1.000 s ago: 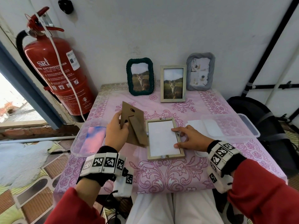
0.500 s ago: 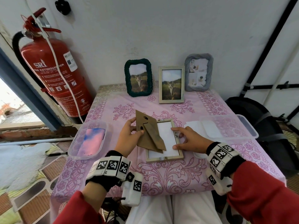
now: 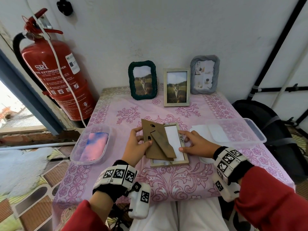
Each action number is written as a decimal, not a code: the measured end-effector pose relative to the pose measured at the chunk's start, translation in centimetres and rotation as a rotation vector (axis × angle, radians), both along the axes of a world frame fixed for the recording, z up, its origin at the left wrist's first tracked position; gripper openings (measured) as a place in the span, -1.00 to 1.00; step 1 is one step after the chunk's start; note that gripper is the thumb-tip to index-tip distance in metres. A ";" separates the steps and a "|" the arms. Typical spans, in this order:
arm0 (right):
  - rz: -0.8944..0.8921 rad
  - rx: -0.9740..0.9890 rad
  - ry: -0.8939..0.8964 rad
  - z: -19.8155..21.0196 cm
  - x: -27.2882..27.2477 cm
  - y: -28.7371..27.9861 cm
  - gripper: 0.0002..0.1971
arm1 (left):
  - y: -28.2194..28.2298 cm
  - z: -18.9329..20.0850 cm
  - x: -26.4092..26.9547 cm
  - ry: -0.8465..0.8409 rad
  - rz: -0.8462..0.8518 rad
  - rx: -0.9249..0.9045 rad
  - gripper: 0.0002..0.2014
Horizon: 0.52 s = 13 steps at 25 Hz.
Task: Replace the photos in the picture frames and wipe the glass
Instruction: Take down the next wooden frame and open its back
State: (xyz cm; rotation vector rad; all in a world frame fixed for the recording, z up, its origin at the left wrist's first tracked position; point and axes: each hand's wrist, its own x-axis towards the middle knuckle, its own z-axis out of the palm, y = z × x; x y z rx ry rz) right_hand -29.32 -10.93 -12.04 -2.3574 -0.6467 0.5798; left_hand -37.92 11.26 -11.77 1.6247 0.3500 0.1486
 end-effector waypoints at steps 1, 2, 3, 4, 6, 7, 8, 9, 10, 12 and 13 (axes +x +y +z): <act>-0.002 0.003 0.003 0.0 0.0 0.0 -0.24 | 0.1 -0.1 0.0 0.004 -0.001 0.001 -0.46; -0.004 0.005 0.006 -0.1 0.0 0.0 -0.24 | 0.1 -0.2 0.0 0.011 -0.003 0.010 -0.47; -0.005 0.004 0.006 -0.1 0.0 0.0 -0.24 | 0.1 -0.3 0.0 0.021 -0.007 0.021 -0.47; -0.006 0.004 0.007 -0.1 0.0 0.0 -0.25 | 0.2 -0.4 0.0 0.030 -0.011 0.034 -0.47; -0.012 0.009 0.010 -0.1 0.0 -0.1 -0.26 | 0.2 -0.6 0.0 0.033 -0.014 0.096 -0.50; -0.011 0.010 0.010 -0.1 -0.1 -0.1 -0.26 | 0.2 -0.7 0.0 0.033 -0.010 0.142 -0.52; -0.011 0.012 0.007 -0.1 -0.1 -0.1 -0.26 | 0.2 -0.8 0.1 0.039 -0.009 0.178 -0.52; -0.010 0.014 0.004 -0.1 -0.1 -0.1 -0.27 | 0.2 -0.9 0.2 0.052 -0.016 0.195 -0.53; -0.005 0.014 0.002 -0.1 -0.1 -0.2 -0.28 | 0.1 -0.9 0.2 0.067 -0.030 0.192 -0.53; -0.011 0.012 0.017 -0.2 -0.1 -0.1 -0.33 | 0.0 -1.1 0.1 0.086 -0.060 0.177 -0.54; -0.023 0.033 0.049 -0.2 -0.1 0.0 -0.37 | -0.1 -1.1 0.1 0.087 -0.069 0.180 -0.54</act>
